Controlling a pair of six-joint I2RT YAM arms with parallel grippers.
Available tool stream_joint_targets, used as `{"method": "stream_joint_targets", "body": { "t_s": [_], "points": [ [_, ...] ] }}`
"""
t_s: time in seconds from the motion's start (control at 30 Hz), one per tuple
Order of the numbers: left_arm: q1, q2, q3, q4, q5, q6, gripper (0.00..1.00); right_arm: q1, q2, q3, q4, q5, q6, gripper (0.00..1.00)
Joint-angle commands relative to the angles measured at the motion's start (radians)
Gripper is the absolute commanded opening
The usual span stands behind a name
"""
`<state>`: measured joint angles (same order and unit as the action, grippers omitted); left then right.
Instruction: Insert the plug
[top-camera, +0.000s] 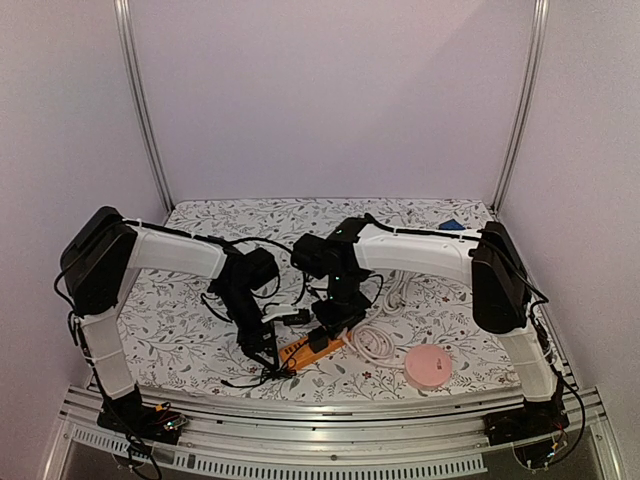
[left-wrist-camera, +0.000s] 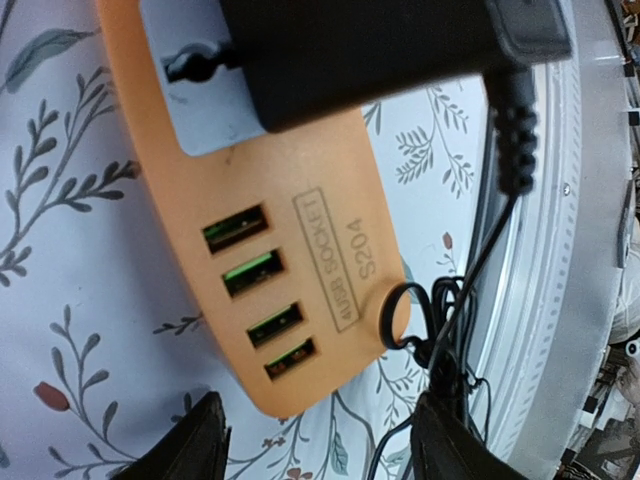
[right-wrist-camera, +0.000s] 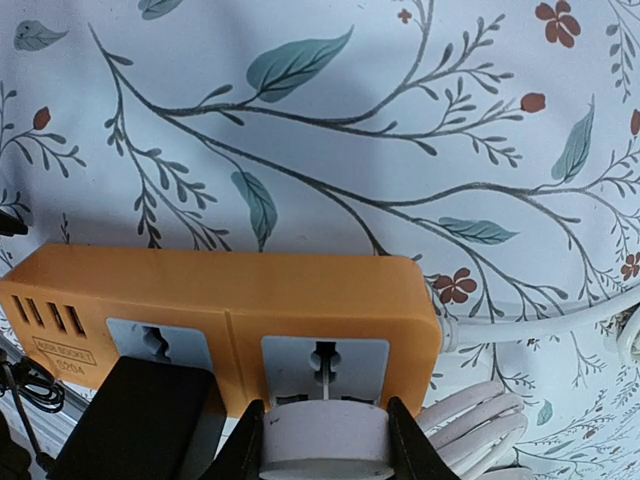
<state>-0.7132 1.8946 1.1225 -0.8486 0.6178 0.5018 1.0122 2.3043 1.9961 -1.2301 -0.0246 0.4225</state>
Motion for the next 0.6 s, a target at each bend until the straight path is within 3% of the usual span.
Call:
{"method": "stream_joint_targets", "body": {
  "t_s": [0.0,0.23,0.57],
  "points": [
    [0.009,-0.012,-0.013,-0.017,-0.032,0.024,0.63,-0.022,0.053,-0.009,-0.023,0.072,-0.018,0.35],
    [0.012,-0.01,-0.007,-0.021,-0.038,0.023,0.63,-0.021,-0.012,0.013,-0.017,0.065,-0.033,0.5],
    [0.02,-0.023,0.001,-0.028,-0.058,0.022,0.63,-0.021,-0.125,0.007,0.005,-0.012,-0.049,0.51]
  ]
}}
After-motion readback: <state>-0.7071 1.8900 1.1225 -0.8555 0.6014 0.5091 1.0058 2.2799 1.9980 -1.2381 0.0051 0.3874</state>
